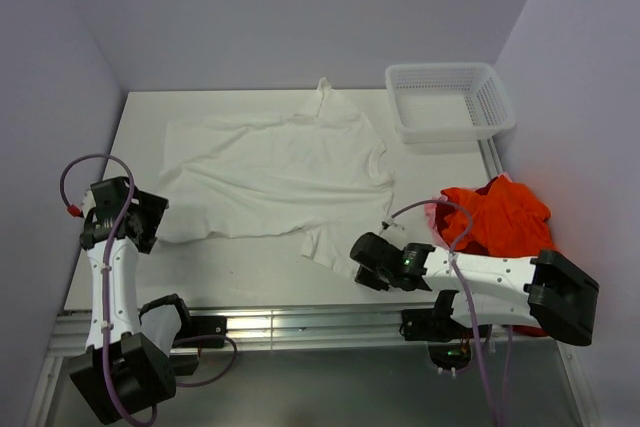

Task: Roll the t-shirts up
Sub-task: Flatten the tshirt, then fold the tshirt

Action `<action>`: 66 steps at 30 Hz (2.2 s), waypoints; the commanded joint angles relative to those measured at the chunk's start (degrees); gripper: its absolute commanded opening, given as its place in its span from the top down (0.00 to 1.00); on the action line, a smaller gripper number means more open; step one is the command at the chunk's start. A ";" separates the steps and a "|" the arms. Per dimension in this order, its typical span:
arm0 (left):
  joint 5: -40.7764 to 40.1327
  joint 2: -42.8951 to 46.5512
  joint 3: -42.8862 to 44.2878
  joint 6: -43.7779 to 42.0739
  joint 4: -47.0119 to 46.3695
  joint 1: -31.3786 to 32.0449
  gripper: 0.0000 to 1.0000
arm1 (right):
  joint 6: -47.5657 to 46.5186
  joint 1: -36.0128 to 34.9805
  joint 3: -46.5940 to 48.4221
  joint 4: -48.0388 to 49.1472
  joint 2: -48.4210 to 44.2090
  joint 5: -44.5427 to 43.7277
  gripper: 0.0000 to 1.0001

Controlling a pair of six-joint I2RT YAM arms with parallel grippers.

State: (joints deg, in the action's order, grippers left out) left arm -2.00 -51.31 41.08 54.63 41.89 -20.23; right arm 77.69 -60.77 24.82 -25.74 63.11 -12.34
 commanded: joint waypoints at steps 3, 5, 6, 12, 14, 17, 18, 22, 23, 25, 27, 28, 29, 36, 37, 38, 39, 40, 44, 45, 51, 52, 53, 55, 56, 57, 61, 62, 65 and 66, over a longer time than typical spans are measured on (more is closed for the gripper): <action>-3.28 -0.19 0.49 2.41 2.67 -0.34 0.18 | 0.01 -0.22 3.92 -8.44 -4.48 -8.66 1.00; -3.18 -0.37 0.84 2.32 2.85 -0.25 0.18 | -1.48 -0.05 5.67 -8.98 -5.19 -10.16 1.00; -3.19 -0.72 0.93 2.58 3.11 -0.34 0.19 | -2.19 0.65 6.20 -8.98 -5.28 -10.86 1.00; -3.80 -1.95 1.72 4.60 5.66 -0.34 0.19 | -7.02 3.03 8.32 -4.95 -2.82 -11.04 1.00; -3.98 -2.56 1.46 5.22 5.14 -0.34 0.19 | -8.08 3.56 7.97 -3.28 -2.03 -10.34 1.00; -4.77 -4.41 0.93 5.83 3.82 -0.25 0.25 | -9.31 3.99 7.18 -0.20 -1.50 -9.11 1.00; -4.77 -5.63 0.84 5.92 2.94 -0.25 0.25 | -9.75 4.08 7.35 0.24 -1.41 -9.37 1.00; -4.51 -8.01 -0.91 7.59 -0.83 -0.25 0.34 | -11.50 4.08 9.01 0.86 -1.32 -10.07 1.00; -4.07 -8.71 -1.35 8.29 -1.80 -0.34 0.37 | -11.77 4.17 9.37 0.78 -1.32 -10.16 1.00; -4.15 -9.77 -1.79 8.65 -4.09 -0.34 0.45 | -12.47 4.17 10.07 0.69 -1.41 -10.34 1.00; -5.29 -11.53 -1.71 8.82 -4.45 -0.25 0.45 | -13.00 4.26 9.99 1.12 -1.59 -9.64 1.00; -5.90 -12.05 -1.53 8.83 -4.36 -0.34 0.44 | -13.09 4.26 9.73 1.30 -1.76 -9.37 1.00; -6.35 -13.02 -1.53 8.74 -4.19 -0.25 0.44 | -13.09 4.35 9.55 1.56 -1.85 -9.28 1.00; -7.93 -15.40 -3.20 9.09 -6.12 -0.34 0.41 | -13.70 5.22 7.62 3.06 -2.03 -8.05 1.00; -8.98 -15.57 -3.37 9.18 -6.47 -0.25 0.41 | -13.79 5.40 7.53 3.23 -2.03 -7.79 1.00; -9.77 -16.01 -3.55 9.26 -7.16 -0.25 0.41 | -13.88 5.58 7.35 3.32 -2.03 -7.70 1.00; -10.47 -16.36 -3.72 9.53 -7.43 -0.25 0.42 | -13.79 5.58 7.18 3.41 -2.11 -7.70 1.00; -11.18 -16.63 -3.90 9.70 -7.78 -0.25 0.45 | -13.88 5.75 7.09 3.50 -2.12 -7.61 1.00; -14.60 -16.81 -4.34 10.84 -9.71 -0.25 0.52 | -14.14 6.02 7.00 3.24 -2.47 -7.35 1.00; -15.05 -16.89 -4.43 10.93 -10.42 -0.25 0.54 | -14.15 6.02 6.82 2.89 -2.64 -7.44 1.00; -15.59 -18.74 -4.96 11.29 -12.97 -0.34 0.88 | -13.80 6.11 6.82 0.78 -4.39 -8.31 1.00; -14.97 -19.17 -4.96 11.37 -13.32 -0.42 1.00 | -13.71 6.11 6.82 0.51 -4.84 -8.32 1.00; -14.27 -19.96 -4.96 11.03 -13.76 -0.34 1.00 | -13.71 6.11 6.82 0.25 -5.19 -8.32 1.00; -12.68 -20.58 -5.13 10.94 -14.11 -0.34 1.00 | -13.36 6.10 6.91 -0.98 -6.33 -8.58 1.00; -12.24 -21.02 -5.31 10.85 -14.20 -0.34 1.00 | -13.27 6.11 7.00 -1.59 -6.77 -8.67 1.00; -11.98 -21.11 -5.74 10.67 -14.38 -0.34 1.00 | -13.09 6.11 7.35 -3.08 -7.91 -8.93 1.00; -10.92 -21.38 -6.54 10.06 -14.29 -0.34 1.00 | -13.09 6.02 8.49 -7.48 -11.33 -11.03 1.00; -10.75 -21.46 -6.54 9.97 -14.03 -0.34 1.00 | -13.09 6.02 8.93 -8.70 -12.04 -11.56 1.00; -9.35 -21.29 -6.45 9.27 -13.76 -0.42 1.00 | -12.39 6.02 10.77 -14.24 -15.11 -13.41 1.00; -8.90 -21.11 -6.36 9.09 -13.59 -0.43 0.99 | -12.30 6.02 11.30 -16.25 -16.25 -13.76 1.00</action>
State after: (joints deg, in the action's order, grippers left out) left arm -13.04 -72.79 34.83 65.08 28.67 -20.34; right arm 64.69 -55.07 32.49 -34.94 50.00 -21.82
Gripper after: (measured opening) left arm 0.014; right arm 0.008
